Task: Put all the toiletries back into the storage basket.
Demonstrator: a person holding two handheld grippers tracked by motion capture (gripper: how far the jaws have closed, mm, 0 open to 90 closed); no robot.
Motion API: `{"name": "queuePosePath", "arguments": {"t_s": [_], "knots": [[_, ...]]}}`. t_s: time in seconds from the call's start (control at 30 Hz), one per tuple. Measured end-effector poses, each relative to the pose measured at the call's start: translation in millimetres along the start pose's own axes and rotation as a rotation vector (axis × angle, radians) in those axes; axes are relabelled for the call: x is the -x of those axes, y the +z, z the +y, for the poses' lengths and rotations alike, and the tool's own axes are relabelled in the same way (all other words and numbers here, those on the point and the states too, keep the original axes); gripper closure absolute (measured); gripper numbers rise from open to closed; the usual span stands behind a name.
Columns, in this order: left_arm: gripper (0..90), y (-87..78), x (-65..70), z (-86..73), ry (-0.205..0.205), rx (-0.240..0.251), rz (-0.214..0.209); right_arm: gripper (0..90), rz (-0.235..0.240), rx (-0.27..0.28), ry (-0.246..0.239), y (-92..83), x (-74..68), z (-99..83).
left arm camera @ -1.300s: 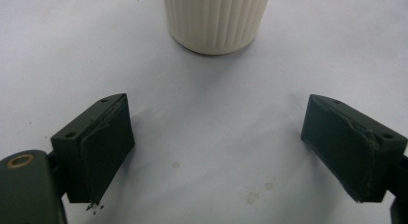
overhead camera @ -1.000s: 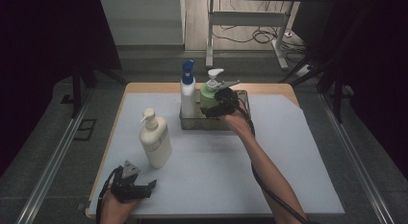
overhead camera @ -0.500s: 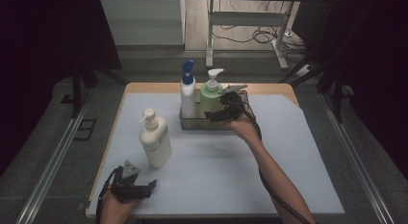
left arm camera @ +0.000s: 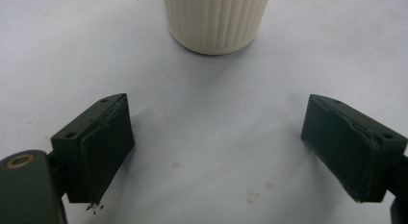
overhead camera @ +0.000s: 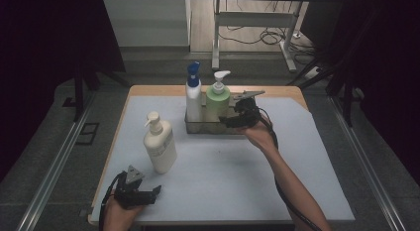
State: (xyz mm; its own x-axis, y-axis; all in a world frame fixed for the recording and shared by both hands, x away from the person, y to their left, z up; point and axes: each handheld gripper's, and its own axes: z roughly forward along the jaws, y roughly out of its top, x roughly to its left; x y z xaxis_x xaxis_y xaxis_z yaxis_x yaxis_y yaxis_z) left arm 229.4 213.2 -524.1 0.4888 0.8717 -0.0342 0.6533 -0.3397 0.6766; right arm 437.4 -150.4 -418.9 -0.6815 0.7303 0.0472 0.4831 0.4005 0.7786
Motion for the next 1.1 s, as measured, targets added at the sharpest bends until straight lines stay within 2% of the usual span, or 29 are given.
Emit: {"name": "queuePosePath", "arguments": {"t_s": [0.17, 0.27, 0.4, 0.57, 0.8, 1.03, 1.1], "knots": [[10.5, 0.0, 0.1, 0.0, 0.000, 0.000, 0.000, 27.0, -0.031, -0.015, 0.004, -5.2, 6.7, -3.5], [10.5, 0.0, 0.0, 0.0, 0.000, 0.000, 0.000, 26.5, -0.034, -0.029, 0.014, -6.0, 11.4, -4.9], [10.5, -0.1, -0.1, 0.0, 0.001, -0.001, 0.001, 25.1, -0.067, -0.044, 0.027, -4.4, 19.5, -6.6], [10.4, 0.0, -0.1, 0.0, 0.001, -0.001, 0.001, 21.7, -0.102, -0.049, 0.061, 1.3, 30.6, -8.4], [10.5, 0.0, 0.0, 0.0, 0.000, 0.000, 0.000, 21.8, -0.148, -0.046, 0.094, 12.1, 43.3, -8.4], [10.5, -0.1, -0.1, 0.0, 0.000, -0.001, 0.001, 25.5, -0.163, -0.063, 0.107, 25.4, 46.7, -5.5], [10.5, -0.1, -0.2, 0.0, 0.001, -0.001, 0.000, 30.8, -0.161, -0.063, 0.112, 28.9, 46.5, -4.7]]}}
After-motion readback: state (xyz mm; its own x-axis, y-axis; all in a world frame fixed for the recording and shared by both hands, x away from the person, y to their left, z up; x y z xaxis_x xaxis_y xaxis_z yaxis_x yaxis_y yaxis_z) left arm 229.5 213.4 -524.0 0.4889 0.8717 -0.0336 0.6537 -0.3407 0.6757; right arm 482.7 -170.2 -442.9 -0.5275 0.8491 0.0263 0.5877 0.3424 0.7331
